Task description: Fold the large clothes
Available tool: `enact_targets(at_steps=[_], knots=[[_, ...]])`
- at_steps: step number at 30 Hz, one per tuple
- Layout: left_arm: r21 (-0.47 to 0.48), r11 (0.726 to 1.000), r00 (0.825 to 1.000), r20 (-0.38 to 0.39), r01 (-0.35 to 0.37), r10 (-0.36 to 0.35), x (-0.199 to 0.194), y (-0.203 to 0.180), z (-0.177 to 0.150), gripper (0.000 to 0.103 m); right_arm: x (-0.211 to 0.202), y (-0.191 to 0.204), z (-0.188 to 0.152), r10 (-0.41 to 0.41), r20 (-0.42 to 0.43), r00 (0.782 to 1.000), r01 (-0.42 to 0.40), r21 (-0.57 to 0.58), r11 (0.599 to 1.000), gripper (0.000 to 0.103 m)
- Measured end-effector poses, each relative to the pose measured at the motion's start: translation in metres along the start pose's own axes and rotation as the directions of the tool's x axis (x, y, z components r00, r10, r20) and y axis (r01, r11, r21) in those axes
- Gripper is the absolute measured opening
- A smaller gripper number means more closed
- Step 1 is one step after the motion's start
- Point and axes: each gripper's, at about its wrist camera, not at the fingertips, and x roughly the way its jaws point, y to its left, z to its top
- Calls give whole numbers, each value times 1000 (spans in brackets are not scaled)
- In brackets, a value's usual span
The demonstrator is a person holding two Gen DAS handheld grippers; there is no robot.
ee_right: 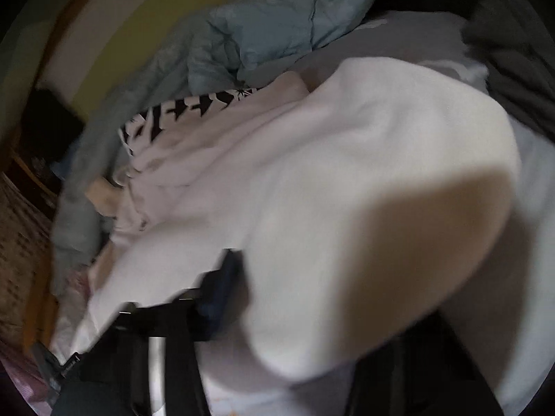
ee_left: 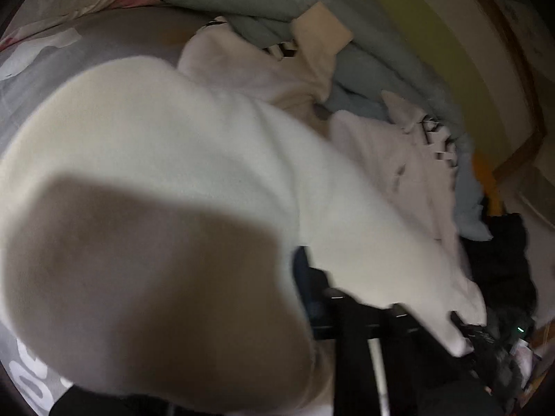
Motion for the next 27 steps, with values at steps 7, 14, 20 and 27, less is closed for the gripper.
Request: enact_targets(at_steps=[7,14,20,27], knots=[[96,995,999,47,-18,14,-86,-5,-13,7,-62,22,-25,46,100,994,-17,-273,962,8],[199,970,990,36,-142,137,-149,10,-82,16,-168,25,-95,-22,99,995,56,-361,931,8],[264,868,902,223,-422,370,-165,30,-137,76,-167,-16,-136,-136,-31,990,118,-341,933,16],[311,887,906,360,-341,222,-213,14,-155,78,-190,-15,-130,-187,15,982,183,-310,933,43]])
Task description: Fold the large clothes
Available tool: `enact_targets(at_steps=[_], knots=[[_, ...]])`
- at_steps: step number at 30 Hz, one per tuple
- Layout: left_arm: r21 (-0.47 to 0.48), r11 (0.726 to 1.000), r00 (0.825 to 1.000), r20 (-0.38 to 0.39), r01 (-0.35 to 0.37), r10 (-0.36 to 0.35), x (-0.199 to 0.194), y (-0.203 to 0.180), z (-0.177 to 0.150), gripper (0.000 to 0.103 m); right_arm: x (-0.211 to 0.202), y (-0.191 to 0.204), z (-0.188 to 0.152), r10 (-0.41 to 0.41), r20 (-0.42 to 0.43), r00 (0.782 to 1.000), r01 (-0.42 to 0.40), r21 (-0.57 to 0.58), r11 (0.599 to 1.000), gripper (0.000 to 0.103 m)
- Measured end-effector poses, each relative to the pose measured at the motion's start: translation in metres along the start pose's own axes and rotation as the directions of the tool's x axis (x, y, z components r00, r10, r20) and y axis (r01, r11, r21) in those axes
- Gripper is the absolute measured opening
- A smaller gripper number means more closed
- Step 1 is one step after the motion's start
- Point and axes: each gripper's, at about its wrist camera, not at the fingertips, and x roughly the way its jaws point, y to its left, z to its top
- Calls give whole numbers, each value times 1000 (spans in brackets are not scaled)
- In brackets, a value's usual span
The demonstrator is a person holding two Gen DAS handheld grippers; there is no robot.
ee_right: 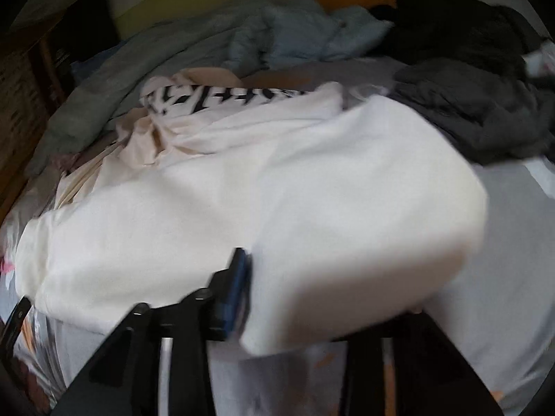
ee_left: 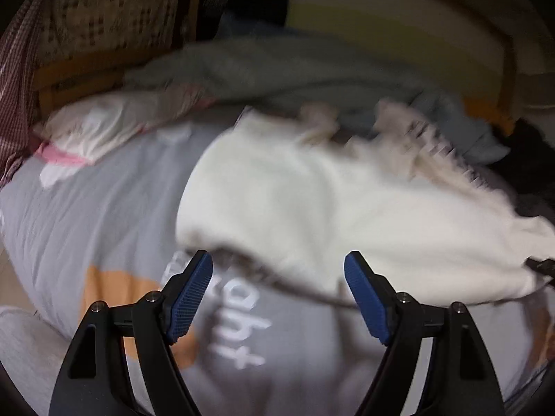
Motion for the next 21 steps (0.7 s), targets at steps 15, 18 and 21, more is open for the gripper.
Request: enact_targets(at_steps=[15,18,21], knots=[[173,935,941,89,309,-328,13,-65,89,86,-87,-39,27,-9,277,961,13,-13,1000,61],[151,933,939,61,327,-339,35,-79,104,86,-76,-12,29,118,154,981,-91,-174,981,63],[173,946,958,36,276,-286,65,-88,110,86,-62,12,33,84,119,989,-46,-291,956,64]])
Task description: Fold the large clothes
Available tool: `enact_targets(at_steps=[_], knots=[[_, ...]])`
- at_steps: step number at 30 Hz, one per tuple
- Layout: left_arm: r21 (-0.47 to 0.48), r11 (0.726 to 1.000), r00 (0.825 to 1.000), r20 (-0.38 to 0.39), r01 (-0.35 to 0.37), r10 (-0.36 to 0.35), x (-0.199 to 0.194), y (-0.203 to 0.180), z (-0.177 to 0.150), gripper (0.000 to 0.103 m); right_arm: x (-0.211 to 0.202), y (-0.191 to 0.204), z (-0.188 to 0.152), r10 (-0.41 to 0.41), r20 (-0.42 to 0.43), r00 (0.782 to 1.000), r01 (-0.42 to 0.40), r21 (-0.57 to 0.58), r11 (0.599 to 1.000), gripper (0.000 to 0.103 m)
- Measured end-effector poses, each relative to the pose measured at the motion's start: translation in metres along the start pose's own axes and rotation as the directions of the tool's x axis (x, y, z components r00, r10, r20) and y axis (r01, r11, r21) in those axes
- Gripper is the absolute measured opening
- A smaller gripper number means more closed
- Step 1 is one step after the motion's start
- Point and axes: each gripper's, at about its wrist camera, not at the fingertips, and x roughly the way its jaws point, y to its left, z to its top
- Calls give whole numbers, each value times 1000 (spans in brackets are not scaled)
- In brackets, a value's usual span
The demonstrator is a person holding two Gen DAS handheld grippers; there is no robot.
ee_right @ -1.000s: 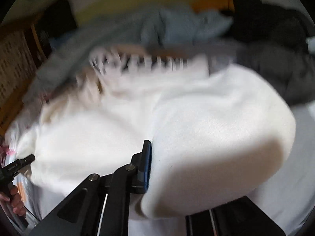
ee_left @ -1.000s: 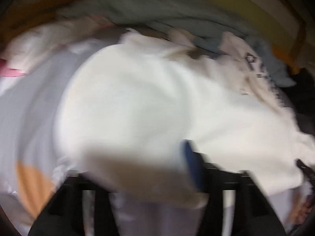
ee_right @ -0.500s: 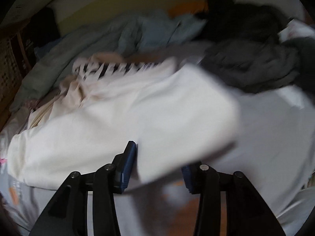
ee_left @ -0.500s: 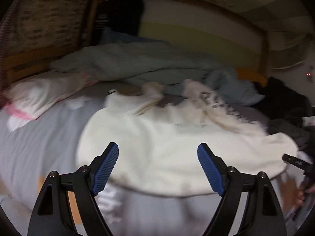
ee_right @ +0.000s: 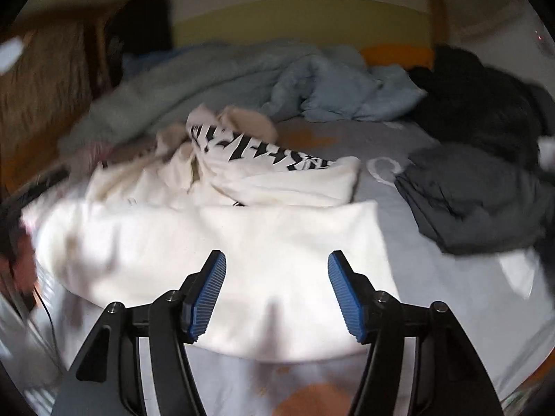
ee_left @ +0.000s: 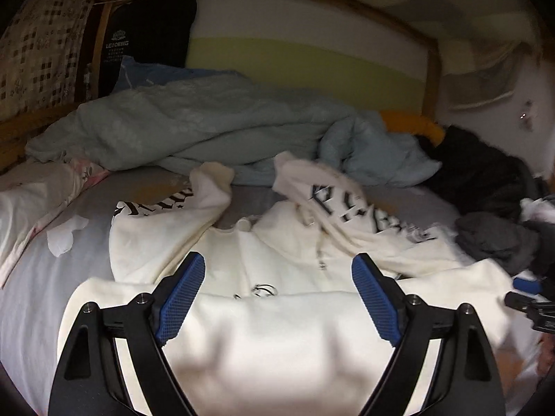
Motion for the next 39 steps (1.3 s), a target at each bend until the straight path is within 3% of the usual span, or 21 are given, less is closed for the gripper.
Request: enact_targets(at_steps=[3,5,7,11,16,18,21,25,27,29,30,32,36,39], knots=[[-27,997,997,-27,68,-69,31,13,-14,86,25,17,13,24,-17,1000,-24,-44,999,64],[-77,997,997,-80,-3,-3,53,27,-37,86,47,28,16,38,-39,998,-41,-56,998,65],[-124,992,981,-192,-12,-12,75,36,-55,83,74,35,10,40,-80,996,-46,-73,996,66],[-82,995,981,-189,-61,45,69,27,-58,84,112,20,-13,-65,-138,988,60,-41,997,65],[16,995,967,-236,-95,96,70,10,-66,85,111,17,-16,-56,-155,986,52,-30,998,67],[82,991,964,-236,-104,121,70,3,-72,87,109,11,-8,2,-170,985,9,63,998,67],[154,978,941,-285,-144,183,81,-5,-74,90,90,12,10,84,-127,988,-68,125,990,67],[122,985,940,-305,-123,155,80,1,-71,90,59,44,34,-17,-13,1000,16,-40,999,67],[114,988,940,-314,-101,133,72,5,-65,90,48,60,47,-13,20,1000,15,-77,997,67],[160,982,950,-277,-103,145,56,2,-55,89,43,71,63,37,17,999,-36,-77,996,67],[201,971,960,-223,-126,171,43,1,-47,89,42,77,69,50,15,999,-49,-74,996,67],[258,945,959,-140,-204,245,25,-1,-35,90,41,87,80,57,18,998,-56,-73,996,67],[148,968,967,-127,-201,220,4,27,-9,90,51,110,105,114,1,993,-114,-54,992,67],[61,965,960,-97,-256,261,-12,62,10,90,62,129,130,138,26,990,-137,-48,989,67]])
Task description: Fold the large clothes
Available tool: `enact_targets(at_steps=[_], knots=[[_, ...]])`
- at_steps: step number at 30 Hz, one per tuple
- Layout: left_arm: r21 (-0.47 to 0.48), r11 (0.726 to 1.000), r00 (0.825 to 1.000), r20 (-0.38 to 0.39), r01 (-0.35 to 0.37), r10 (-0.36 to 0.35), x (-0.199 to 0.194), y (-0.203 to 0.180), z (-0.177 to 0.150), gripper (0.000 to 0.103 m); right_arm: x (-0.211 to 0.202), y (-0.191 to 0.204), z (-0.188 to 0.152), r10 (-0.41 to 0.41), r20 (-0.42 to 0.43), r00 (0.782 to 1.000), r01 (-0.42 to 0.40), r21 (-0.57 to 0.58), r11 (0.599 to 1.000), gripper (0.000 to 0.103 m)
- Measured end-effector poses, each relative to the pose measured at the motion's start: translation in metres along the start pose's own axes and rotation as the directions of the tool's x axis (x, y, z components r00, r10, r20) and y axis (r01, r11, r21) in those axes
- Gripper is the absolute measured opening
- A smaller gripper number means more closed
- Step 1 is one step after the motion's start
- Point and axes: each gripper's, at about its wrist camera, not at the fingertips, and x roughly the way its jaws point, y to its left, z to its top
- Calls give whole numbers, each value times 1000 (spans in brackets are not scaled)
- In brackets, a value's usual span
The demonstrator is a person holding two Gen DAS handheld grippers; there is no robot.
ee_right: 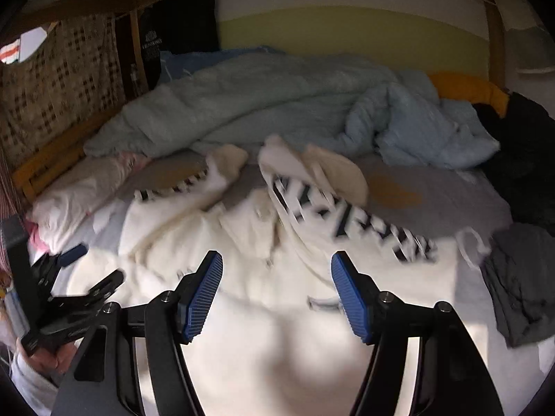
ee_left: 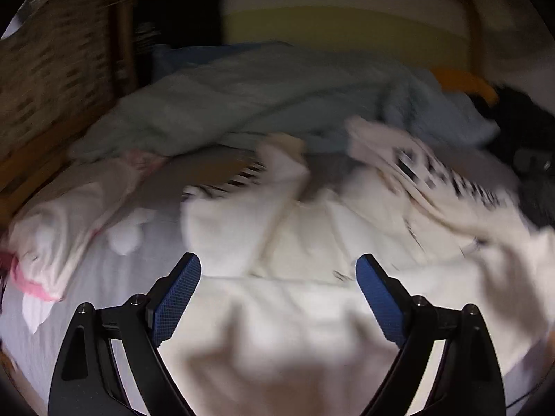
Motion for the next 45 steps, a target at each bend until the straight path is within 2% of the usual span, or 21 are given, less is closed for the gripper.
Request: enact_targets(at_steps=[3,4,6,7,10,12,16,19,21,25,27,28,30,31,32,34,35,37,38,42,45], knots=[[-59,992,992,53,-107,110,-9,44,16,90,32,19,30,27,-42,999,-26,11,1000,67],[-66,980,979,71,-189,194,-8,54,21,91,44,29,37,49,-69,996,-49,5,999,67],[-52,921,920,47,-386,388,4,74,28,91,75,64,46,88,-116,989,-96,-61,994,67],[-72,914,915,23,-400,402,8,86,28,90,93,93,44,87,-123,989,-103,-133,986,67],[-227,928,954,-25,-296,298,7,128,23,90,149,168,29,184,-220,958,-238,-252,938,55],[-273,918,957,-29,-287,290,2,146,18,90,195,189,27,250,-285,925,-304,-166,938,55],[-298,897,943,-32,-326,332,-3,162,16,90,284,199,31,240,-433,869,-267,-2,964,44],[-332,883,940,-43,-332,338,-1,166,14,90,305,210,32,139,-451,882,-182,-52,982,38],[-292,874,917,-24,-388,399,-2,158,15,91,300,218,37,205,-427,881,-240,-28,970,12],[-272,869,901,10,-415,433,-6,150,14,91,288,249,66,323,-336,885,-346,-8,938,6],[-303,859,895,41,-413,444,-18,151,17,91,284,276,74,432,-353,829,-447,44,893,5],[-326,856,893,66,-402,444,-26,153,18,91,282,292,72,542,-375,752,-553,90,829,5],[-361,853,896,92,-377,435,-35,158,19,92,284,317,60,629,-442,639,-652,123,748,6],[-372,851,899,86,-371,430,-36,161,19,92,287,324,52,604,-474,641,-642,101,760,6],[-378,847,900,73,-373,429,-34,162,19,92,290,328,43,559,-491,668,-612,65,788,12],[-370,838,893,44,-402,448,-30,163,19,92,296,313,26,491,-502,712,-532,70,844,34],[-361,833,889,26,-418,457,-28,162,20,92,296,303,21,496,-497,712,-516,108,849,43],[-349,841,891,37,-413,453,-31,158,20,92,284,277,11,538,-489,687,-534,162,830,43],[-343,848,893,52,-405,448,-32,155,20,92,274,266,8,531,-484,696,-532,149,833,44],[-302,871,907,44,-388,419,-21,143,19,93,232,210,12,439,-391,809,-461,42,887,44],[-291,887,926,10,-358,377,-7,135,17,93,207,146,30,173,-231,957,-185,-28,982,44]])
